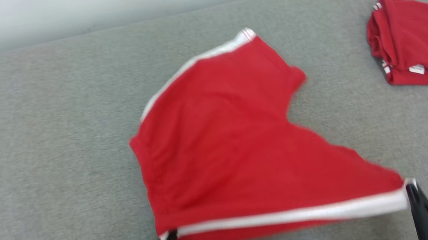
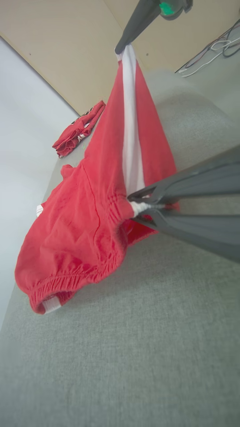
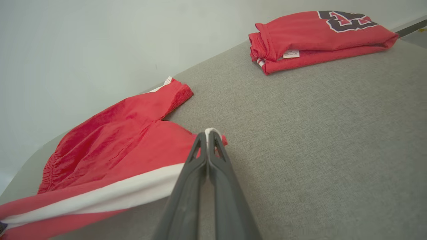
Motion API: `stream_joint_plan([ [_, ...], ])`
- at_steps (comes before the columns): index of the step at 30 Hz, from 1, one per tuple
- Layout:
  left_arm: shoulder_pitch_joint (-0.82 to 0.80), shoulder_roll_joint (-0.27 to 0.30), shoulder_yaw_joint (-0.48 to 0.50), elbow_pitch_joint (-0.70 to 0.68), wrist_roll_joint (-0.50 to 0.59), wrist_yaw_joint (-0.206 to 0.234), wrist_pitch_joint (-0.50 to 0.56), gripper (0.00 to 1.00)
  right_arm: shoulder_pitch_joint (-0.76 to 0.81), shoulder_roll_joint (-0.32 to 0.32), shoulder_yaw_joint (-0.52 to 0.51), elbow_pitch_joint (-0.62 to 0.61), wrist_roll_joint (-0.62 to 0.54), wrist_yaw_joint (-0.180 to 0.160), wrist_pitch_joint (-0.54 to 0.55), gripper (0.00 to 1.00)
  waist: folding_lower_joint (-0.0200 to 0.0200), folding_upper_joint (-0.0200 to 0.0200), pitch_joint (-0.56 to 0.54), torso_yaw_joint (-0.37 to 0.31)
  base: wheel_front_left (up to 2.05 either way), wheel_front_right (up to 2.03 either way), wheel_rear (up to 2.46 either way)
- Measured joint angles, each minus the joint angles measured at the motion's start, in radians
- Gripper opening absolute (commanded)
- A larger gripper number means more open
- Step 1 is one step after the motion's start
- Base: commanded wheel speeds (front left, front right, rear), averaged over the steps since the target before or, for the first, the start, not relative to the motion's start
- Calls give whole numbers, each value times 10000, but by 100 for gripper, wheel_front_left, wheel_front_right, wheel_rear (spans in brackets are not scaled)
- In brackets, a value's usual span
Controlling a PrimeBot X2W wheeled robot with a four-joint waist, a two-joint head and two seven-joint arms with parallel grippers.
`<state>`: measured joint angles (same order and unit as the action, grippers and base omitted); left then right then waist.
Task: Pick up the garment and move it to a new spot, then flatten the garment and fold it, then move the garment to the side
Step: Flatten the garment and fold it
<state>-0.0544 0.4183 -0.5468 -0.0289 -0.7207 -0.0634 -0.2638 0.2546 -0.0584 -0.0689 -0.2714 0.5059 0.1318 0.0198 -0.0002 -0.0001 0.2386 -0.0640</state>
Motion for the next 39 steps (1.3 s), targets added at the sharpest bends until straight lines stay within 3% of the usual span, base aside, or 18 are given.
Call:
stream_joint_plan([
  [8, 412, -412, 44, 364, 585, -355, 2, 0, 154, 59, -10, 48, -58, 0, -203, 0, 1, 0, -216, 302, 0, 0, 0],
  [17, -613, -1037, 456, 380, 813, -593, 0, 0, -2908, -529, 165, 988, -150, 0, 251, 0, 2, 2, -31, 506, 0, 0, 0],
  [30, -3777, -1973, 836, 1599, 648, -675, 0, 0, -8651, -1016, 73, 4961, -579, 0, 767, 0, 4, 2, 1000, 1190, 0, 0, 0],
  [39, -5285, -2207, 784, 2905, 364, -677, 0, 0, -11268, -895, 240, 8050, -1432, 0, 56, 0, 5, 3, 1801, 1688, 0, 0, 0],
])
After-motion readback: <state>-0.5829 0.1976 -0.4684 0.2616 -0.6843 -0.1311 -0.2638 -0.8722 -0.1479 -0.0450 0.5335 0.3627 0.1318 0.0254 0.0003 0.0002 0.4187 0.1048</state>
